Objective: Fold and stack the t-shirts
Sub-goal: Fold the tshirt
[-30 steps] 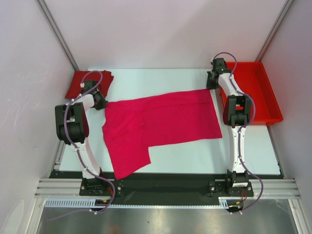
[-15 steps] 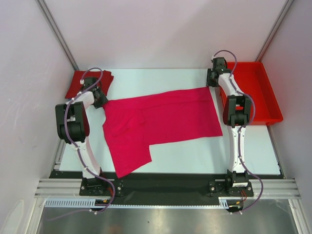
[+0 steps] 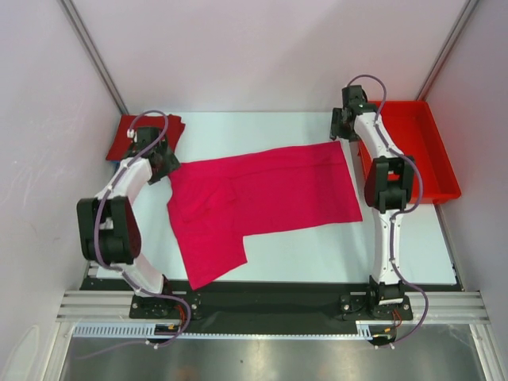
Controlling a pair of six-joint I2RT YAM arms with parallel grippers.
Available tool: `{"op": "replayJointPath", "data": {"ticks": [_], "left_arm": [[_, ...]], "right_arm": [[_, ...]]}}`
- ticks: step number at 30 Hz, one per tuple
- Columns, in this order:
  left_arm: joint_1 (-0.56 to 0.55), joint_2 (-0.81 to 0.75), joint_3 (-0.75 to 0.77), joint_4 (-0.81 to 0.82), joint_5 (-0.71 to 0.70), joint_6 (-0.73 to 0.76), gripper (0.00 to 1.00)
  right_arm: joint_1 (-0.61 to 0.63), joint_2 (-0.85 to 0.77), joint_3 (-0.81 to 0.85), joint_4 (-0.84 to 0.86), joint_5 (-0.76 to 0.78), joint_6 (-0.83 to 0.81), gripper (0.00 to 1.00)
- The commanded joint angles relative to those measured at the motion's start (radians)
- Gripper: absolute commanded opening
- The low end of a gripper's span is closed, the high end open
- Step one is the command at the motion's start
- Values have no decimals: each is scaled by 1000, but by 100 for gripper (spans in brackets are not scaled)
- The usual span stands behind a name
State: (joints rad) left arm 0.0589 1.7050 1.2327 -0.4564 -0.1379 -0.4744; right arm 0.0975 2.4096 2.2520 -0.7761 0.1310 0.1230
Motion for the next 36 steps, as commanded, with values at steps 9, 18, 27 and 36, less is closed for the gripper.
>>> {"op": "replayJointPath", "data": {"ticks": [9,18,27,36], "left_arm": [[-186,-483,-215,-355,-164,-298,66],[-410,-890,-510,-641,-150,-665,58],[-682,-872,-607,-656,-185,-837,51],[-711,-1028,-415,-847,-379,-725,45]], "right_arm": [[122,-464,-439,-94,-237,115,57],[453,-823,-899,-40,-281,249,57],[651,-997,-1144,139,-343,391,55],[913,-680,-1019,455,-488,538,29]]}}
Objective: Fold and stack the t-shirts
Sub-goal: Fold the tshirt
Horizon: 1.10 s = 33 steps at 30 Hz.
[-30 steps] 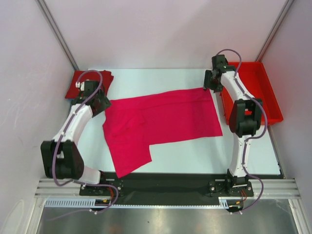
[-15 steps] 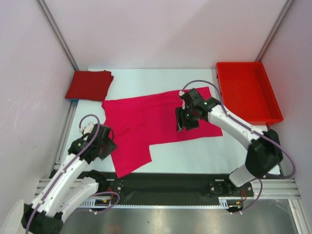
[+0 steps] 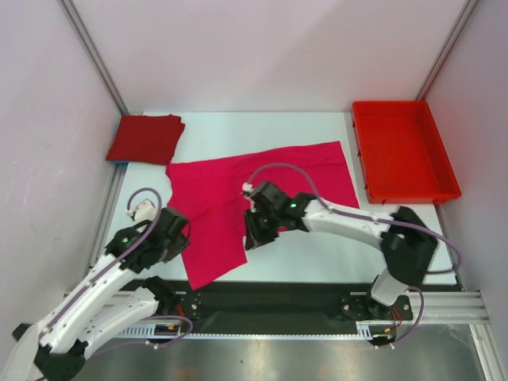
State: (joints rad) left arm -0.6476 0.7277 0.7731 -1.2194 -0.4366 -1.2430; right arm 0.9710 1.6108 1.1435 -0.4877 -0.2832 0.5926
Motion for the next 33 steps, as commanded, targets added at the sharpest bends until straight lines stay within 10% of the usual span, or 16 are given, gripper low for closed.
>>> {"op": "replayJointPath", "data": {"ticks": [1,8,33], "left_arm": [[-4,-62,38,-95,-68,43,45],[-4,-177,23,-121,-40,7,40],[-4,30,-208,196,210,27,24]], "right_arm": [[58,159,169,158,-73,58,26],[139,420,364,199,1,26,0],[-66,695,610,155,47,-112,0]]}}
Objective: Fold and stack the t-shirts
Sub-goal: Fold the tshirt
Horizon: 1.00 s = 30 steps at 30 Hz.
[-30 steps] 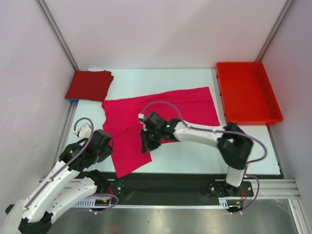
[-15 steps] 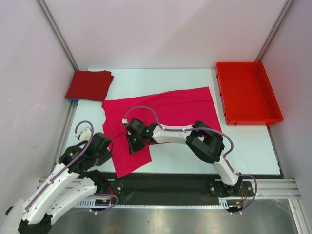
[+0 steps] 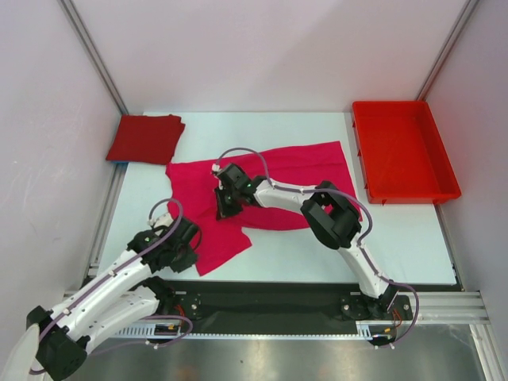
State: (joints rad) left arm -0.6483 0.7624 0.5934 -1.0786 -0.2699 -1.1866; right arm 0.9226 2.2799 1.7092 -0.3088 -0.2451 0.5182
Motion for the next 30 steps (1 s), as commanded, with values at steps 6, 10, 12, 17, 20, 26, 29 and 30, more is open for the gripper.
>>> {"op": "replayJointPath", "data": {"ticks": [6,10,12,17,20,26,29,30], "left_arm": [[-4,9,-72,121,67,-12,28],[-4,52,-113,186,90,-8,29],[-4,72,-135,201,101,-16,29],[-4,110,-161,223,107,-15,27],[-14,133,-167,238,121,-13,27],[-40,155,-176,258,133,-41,27],[-51,155,-188,246,147,-71,27],[-59,152,-201,243,147,-93,28]], "right_arm": [[-13,6,69,-62,-25,-49,0],[-24,-100,44,-111,-71,6,5],[-30,-196,15,-124,-89,38,23],[-82,-388,-19,-203,-42,42,35],[-167,-488,-66,-255,-14,28,37],[-338,-674,-291,-263,-22,-20,36],[-415,-756,-382,-250,-29,-41,36],[-451,-770,-429,-253,-34,-46,36]]}}
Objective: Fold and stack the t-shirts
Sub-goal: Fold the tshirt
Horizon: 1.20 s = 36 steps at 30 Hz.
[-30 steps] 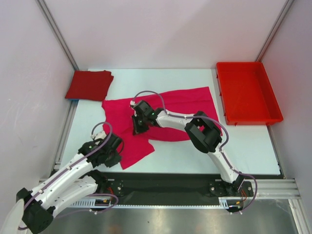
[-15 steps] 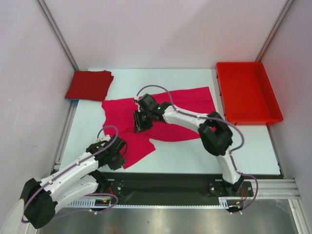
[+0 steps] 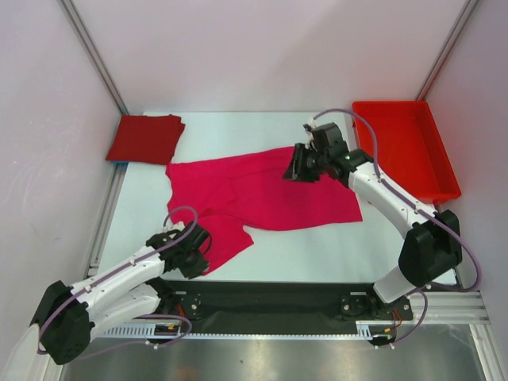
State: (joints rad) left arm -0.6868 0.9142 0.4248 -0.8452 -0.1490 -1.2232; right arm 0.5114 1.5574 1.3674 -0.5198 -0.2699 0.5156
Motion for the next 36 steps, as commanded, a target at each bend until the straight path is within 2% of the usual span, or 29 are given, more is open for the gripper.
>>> {"op": "replayJointPath", "data": {"ticks": [1,4,6,9,12,18,25,36], "left_arm": [[-20,-3,-41,9,26,-62,28],[-20,-11,-58,15,17,-82,23],[-20,-14,-55,2,3,-104,10],[-20,-56,-23,-46,-52,-117,0],[-20,-118,41,-144,-118,-128,0],[-20,-207,172,-334,-250,-165,0],[-20,-193,192,-302,-218,-137,0],[-20,-259,186,-310,-208,-114,0]], "right_arm": [[-57,-62,-114,-42,-17,-48,36],[-106,-114,-185,-48,-28,-65,36],[-126,-141,-214,-80,-14,-77,36],[-163,-154,-231,-172,82,-100,36],[-232,-186,-298,-216,139,-114,36],[-405,-200,-428,-204,150,-108,34],[-465,-163,-513,-100,224,-52,33],[-536,-252,-734,171,362,113,44]]}}
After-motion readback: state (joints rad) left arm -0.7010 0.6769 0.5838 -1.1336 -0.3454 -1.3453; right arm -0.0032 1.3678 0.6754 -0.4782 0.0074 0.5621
